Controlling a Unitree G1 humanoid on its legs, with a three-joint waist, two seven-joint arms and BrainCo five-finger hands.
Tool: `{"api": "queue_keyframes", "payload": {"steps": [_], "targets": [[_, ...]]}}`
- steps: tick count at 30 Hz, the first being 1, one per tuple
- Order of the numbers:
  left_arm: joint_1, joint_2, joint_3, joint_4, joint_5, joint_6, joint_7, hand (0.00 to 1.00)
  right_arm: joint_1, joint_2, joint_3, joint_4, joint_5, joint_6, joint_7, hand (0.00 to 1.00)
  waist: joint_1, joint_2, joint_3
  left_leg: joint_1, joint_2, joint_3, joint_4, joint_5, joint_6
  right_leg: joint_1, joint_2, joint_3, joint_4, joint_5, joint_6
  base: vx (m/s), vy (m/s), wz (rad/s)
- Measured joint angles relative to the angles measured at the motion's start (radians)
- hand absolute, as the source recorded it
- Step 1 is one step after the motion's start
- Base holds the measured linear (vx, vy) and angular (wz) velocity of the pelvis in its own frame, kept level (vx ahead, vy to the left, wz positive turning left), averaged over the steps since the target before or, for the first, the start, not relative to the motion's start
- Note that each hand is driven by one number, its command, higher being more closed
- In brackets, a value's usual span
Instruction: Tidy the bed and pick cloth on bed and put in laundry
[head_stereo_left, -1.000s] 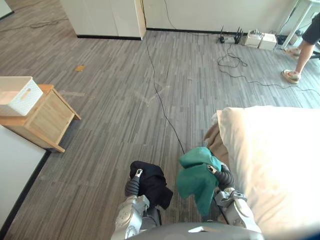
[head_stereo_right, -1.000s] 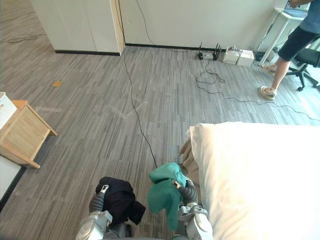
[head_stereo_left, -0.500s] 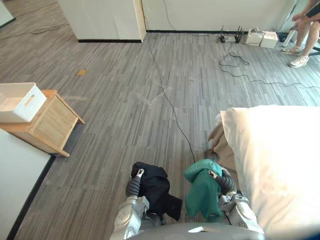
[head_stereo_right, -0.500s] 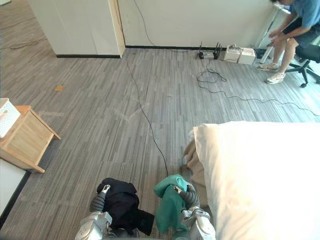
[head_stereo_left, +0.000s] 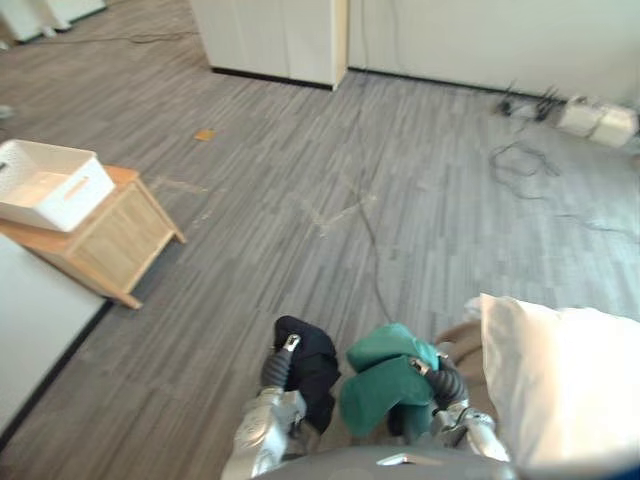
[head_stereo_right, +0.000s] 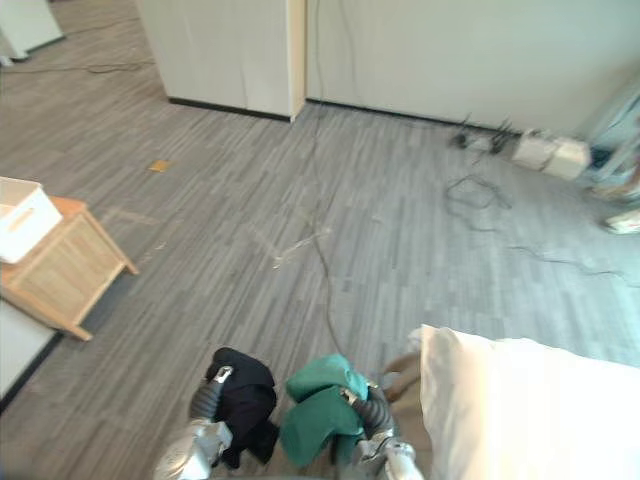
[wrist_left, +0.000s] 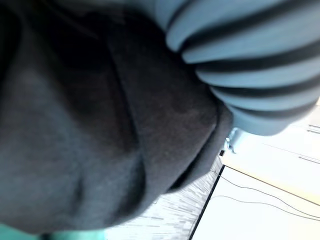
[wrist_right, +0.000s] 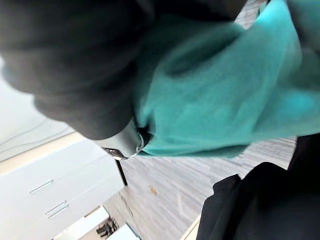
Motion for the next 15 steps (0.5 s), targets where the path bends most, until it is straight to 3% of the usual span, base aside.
{"api": "queue_keyframes", "payload": {"steps": [3,4,5,6,7,9,11,12,13,15], "targets": [[0.013,-0.003,-0.008,0.007,0.0,-0.007,-0.02,1.0,-0.031,-0.009,-0.011,0.018,0.0,0.001,0.009,1.0,0.005,0.015,0.005,-0.161,0.064,-0.064,0.366,0.125,-0.007,0.085,0.069,-0.03,-0.06,-0.055,-0.036,0.37,-0.291,-0.03],[0.018,-0.012,-0.004,0.009,0.0,-0.014,-0.038,1.0,-0.03,-0.013,-0.027,0.017,0.001,0.0,0.024,1.0,0.007,0.038,0.017,-0.263,0.101,-0.104,0.582,0.224,-0.025,0.168,0.124,-0.037,-0.15,-0.055,-0.038,0.36,-0.175,-0.12],[0.036,-0.025,-0.006,0.008,0.0,-0.016,-0.048,1.0,-0.032,-0.028,-0.047,0.017,0.008,0.0,0.036,1.0,0.015,0.043,0.023,-0.383,0.075,-0.131,0.811,0.184,-0.05,0.247,0.155,-0.03,-0.216,-0.055,-0.042,0.35,-0.133,-0.14],[0.04,-0.026,-0.006,0.007,0.0,-0.016,-0.053,1.0,-0.031,-0.034,-0.05,0.017,0.009,-0.001,0.039,1.0,0.017,0.044,0.025,-0.417,0.057,-0.128,0.861,0.165,-0.048,0.273,0.157,-0.029,-0.233,-0.057,-0.052,0.34,-0.08,-0.22],[0.05,-0.026,-0.008,0.007,0.0,-0.017,-0.065,1.0,-0.026,-0.049,-0.056,0.02,0.009,-0.001,0.052,1.0,0.024,0.028,0.034,-0.48,0.01,-0.104,0.904,0.125,-0.031,0.322,0.158,-0.02,-0.263,-0.062,-0.078,0.4,-0.067,-0.49],[0.067,-0.019,-0.023,0.005,0.0,-0.018,-0.07,1.0,-0.026,-0.055,-0.072,0.028,0.016,-0.008,0.079,1.0,0.056,0.028,0.035,-0.544,-0.037,-0.026,0.795,0.079,-0.008,0.38,0.158,0.012,-0.307,-0.062,-0.102,0.34,-0.037,-0.65],[0.068,-0.012,-0.029,-0.029,-0.003,-0.018,-0.066,1.0,-0.022,-0.052,-0.058,0.027,0.017,-0.009,0.112,1.0,0.064,0.017,0.035,-0.558,-0.087,0.057,0.385,0.074,0.025,0.445,0.148,0.028,-0.379,-0.06,-0.099,0.36,0.02,-0.42],[0.068,-0.013,-0.029,-0.033,-0.004,-0.018,-0.066,1.0,-0.019,-0.052,-0.055,0.027,0.017,-0.009,0.117,1.0,0.063,0.014,0.034,-0.551,-0.095,0.074,0.296,0.087,0.031,0.456,0.146,0.027,-0.39,-0.06,-0.09,0.54,0.074,-0.12],[0.061,-0.017,-0.029,-0.034,-0.01,-0.017,-0.065,1.0,-0.013,-0.051,-0.054,0.028,0.016,-0.008,0.122,1.0,0.062,0.01,0.03,-0.515,-0.107,0.116,0.062,0.157,0.053,0.493,0.145,0.019,-0.41,-0.065,-0.062,0.51,0.091,0.06],[0.063,-0.024,-0.032,-0.038,-0.013,-0.01,-0.063,1.0,0.02,-0.054,-0.052,0.006,0.016,-0.007,0.121,1.0,0.061,0.002,0.02,-0.508,-0.11,0.211,-0.091,0.225,0.059,0.542,0.131,-0.013,-0.426,-0.093,-0.017,0.61,0.167,0.36]]}}
